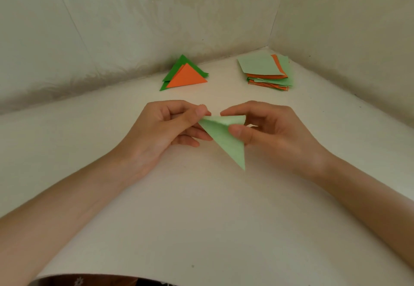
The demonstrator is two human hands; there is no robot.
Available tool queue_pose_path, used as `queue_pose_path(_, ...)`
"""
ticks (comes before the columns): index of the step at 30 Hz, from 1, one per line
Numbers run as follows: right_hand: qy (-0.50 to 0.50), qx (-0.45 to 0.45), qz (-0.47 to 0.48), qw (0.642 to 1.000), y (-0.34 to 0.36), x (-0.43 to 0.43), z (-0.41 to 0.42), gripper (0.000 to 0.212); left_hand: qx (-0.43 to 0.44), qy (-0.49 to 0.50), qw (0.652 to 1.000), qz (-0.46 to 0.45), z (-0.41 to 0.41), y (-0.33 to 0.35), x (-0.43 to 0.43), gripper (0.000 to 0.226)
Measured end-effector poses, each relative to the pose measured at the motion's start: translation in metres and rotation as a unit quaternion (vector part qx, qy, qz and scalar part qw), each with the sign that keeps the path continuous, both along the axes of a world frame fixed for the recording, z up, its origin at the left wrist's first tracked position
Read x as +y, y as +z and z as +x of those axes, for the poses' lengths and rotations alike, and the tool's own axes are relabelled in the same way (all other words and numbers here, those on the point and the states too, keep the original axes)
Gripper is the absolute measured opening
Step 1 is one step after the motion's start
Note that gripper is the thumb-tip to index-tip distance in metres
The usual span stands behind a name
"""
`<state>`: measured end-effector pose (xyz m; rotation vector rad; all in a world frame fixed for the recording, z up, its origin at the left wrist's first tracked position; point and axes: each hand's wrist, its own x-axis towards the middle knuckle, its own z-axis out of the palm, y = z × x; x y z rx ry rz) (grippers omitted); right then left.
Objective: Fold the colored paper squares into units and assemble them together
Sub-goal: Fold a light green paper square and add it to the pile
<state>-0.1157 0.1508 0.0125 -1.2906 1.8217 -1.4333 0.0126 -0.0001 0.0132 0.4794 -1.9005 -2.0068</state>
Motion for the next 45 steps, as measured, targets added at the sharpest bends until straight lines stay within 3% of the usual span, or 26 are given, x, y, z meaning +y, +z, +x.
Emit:
queue_pose_path(2,-0.013,0.009,-0.019,1.0,0.0023,0.0003,0.0019,0.01,0.002,-0.016,1.0,-0.01,0.0007,0.0008,0.0008,0.027)
queue_pose_path(4,-0.036,0.007,-0.027,0.999,0.0032,0.0,0.0036,0.016,-0.001,-0.031,0.999,-0.029,-0.0002,-0.0002,0.0017,0.026)
queue_pose_path(9,-0.084,-0.087,-0.01,0.993,0.0042,-0.0016,0.0027,0.028,0.021,-0.05,0.997,-0.053,-0.001,-0.0018,0.0034,0.037)
queue_pose_path(13,-0.097,-0.139,-0.004,0.986,0.0047,-0.0015,0.0028,0.031,0.04,-0.064,0.994,-0.079,-0.0003,-0.0022,0.0038,0.028)
queue_pose_path(23,-0.122,-0.138,-0.013,0.983,0.0031,-0.0032,0.0012,0.027,0.038,-0.068,0.993,-0.093,0.002,-0.0002,0.0072,0.017)
queue_pose_path(26,-0.097,-0.138,-0.012,0.986,0.0034,-0.0026,0.0021,0.009,0.036,-0.068,0.993,-0.088,0.0024,-0.0009,0.007,0.015)
queue_pose_path(33,-0.046,-0.117,-0.014,0.992,0.0038,0.0002,0.0025,0.007,0.034,-0.074,0.996,-0.025,0.0033,-0.0019,0.0021,0.026)
queue_pose_path(39,-0.019,-0.089,-0.042,0.995,0.0035,0.0001,0.0032,0.016,0.015,-0.045,0.999,-0.003,0.0012,-0.0016,0.0032,0.007)
queue_pose_path(45,0.038,-0.074,-0.059,0.995,0.0032,0.0022,0.0025,0.025,0.028,-0.036,0.999,0.018,0.0015,-0.0001,0.0004,0.022)
